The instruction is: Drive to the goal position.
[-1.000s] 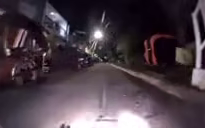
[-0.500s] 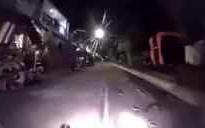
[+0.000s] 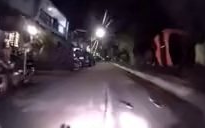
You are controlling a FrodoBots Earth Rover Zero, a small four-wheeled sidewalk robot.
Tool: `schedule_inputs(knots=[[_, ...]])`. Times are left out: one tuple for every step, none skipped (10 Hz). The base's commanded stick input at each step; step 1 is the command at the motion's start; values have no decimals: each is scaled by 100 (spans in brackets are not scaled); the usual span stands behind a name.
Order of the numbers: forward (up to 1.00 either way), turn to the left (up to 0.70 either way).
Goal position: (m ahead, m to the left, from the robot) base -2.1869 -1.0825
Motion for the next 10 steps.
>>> schedule_inputs(knots=[[100,0],[100,-11],[100,-23],[100,-26],[100,0],[100,0],[100,0],[100,0],[100,0],[100,0]])
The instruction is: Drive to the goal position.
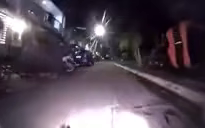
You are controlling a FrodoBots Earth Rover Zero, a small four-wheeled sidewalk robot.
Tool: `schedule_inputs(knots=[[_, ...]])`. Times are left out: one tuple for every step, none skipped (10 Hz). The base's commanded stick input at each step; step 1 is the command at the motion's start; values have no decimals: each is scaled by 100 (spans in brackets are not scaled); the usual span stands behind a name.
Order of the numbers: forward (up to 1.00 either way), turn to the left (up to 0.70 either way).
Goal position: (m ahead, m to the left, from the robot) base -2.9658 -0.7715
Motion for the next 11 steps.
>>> schedule_inputs(knots=[[100,0],[100,0],[100,0],[100,0],[100,0],[100,0],[100,0],[100,0],[100,0],[100,0],[64,0]])
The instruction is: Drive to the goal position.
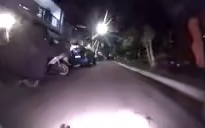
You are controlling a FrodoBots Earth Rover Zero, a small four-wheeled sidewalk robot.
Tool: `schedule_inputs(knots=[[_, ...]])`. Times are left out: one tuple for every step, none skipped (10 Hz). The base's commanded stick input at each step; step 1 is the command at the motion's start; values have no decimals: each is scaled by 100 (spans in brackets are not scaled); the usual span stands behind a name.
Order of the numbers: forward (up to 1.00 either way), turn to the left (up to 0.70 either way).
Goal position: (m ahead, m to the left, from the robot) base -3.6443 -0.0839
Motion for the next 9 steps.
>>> schedule_inputs(knots=[[14,0],[0,0],[-27,0],[-100,0],[-100,0],[-100,0],[-100,0],[-100,0],[-100,0]])
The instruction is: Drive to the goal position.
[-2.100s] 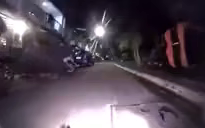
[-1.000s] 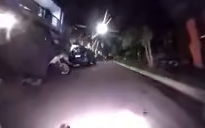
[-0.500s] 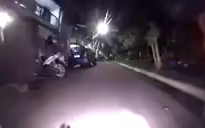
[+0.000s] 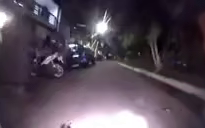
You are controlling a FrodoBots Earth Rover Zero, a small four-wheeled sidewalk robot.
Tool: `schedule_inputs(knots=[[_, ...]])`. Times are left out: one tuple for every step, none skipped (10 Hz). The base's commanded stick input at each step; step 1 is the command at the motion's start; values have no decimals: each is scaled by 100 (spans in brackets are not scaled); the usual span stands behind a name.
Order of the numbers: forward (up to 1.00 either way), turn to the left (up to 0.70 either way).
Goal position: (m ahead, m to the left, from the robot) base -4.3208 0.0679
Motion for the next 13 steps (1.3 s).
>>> schedule_inputs(knots=[[-100,0],[-100,0],[-100,0],[-100,0],[-100,0],[-100,0],[-100,0],[-100,0],[-100,0],[-100,0],[-100,0],[-100,0],[-100,0]])
